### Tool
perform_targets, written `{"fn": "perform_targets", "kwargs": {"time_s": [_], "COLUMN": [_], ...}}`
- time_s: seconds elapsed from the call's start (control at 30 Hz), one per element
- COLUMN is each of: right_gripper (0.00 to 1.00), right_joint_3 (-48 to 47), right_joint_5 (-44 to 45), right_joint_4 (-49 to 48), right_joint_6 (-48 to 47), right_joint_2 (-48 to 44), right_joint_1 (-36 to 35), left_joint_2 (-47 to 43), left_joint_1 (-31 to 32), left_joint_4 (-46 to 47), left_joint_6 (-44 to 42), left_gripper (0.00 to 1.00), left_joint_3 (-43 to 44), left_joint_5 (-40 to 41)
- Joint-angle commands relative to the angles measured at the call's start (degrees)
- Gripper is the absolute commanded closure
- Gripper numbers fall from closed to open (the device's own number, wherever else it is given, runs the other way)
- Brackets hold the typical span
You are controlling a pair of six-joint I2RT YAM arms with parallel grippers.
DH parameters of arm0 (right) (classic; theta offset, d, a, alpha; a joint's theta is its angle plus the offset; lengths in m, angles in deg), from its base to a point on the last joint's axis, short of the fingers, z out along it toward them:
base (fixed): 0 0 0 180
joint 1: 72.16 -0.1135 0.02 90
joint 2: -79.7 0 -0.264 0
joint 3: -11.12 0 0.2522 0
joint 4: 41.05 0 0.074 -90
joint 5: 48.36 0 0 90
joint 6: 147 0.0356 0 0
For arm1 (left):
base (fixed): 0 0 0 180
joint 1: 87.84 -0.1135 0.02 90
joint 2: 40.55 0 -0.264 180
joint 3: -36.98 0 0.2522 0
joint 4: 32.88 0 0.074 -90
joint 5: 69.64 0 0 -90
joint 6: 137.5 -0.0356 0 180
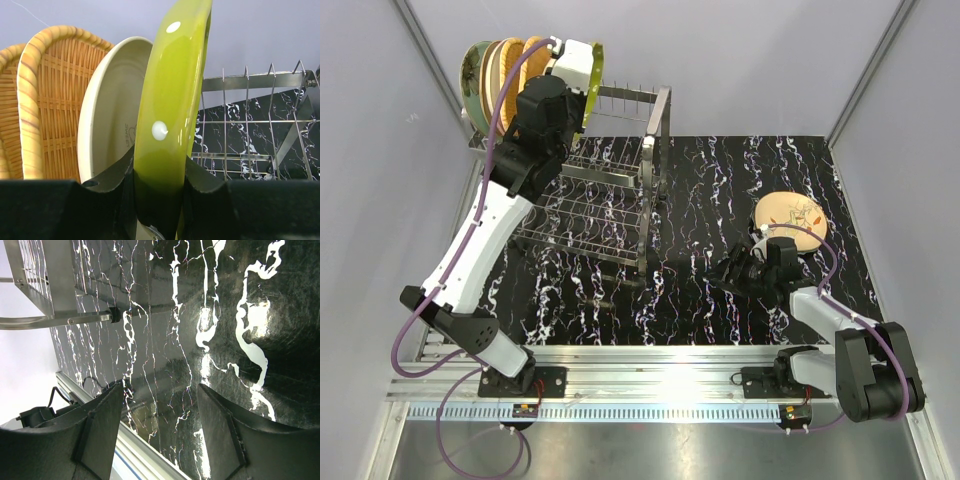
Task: Load the plates into the dish rack
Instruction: Insert the plate into the dish rack
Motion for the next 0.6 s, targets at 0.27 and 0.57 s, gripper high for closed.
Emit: {"fn": "perform_targets", "kwargs": {"time_s": [0.27, 0.57], "right_gripper": [0.32, 0.32], "right_joint_3": [-0.6, -0.8], "right_joint_5": [-1.2, -1.3], "right_joint_4": [-2.0, -2.1], "right_joint_6": [-0.6, -0.6], "right_joint_2": [-0.1, 0.5], "right_joint_1": [-0.1, -0.1], "left_joint_2": [-1.1, -0.8], "left_joint_1": [-0.3, -0.3], "left_joint_4": [7.8, 6.2], "left_joint_6": [2.3, 3.2], "left_gripper": [1.0, 0.99], "left_joint_3": [1.6, 1.2], "left_joint_5": [3.5, 2.9]}}
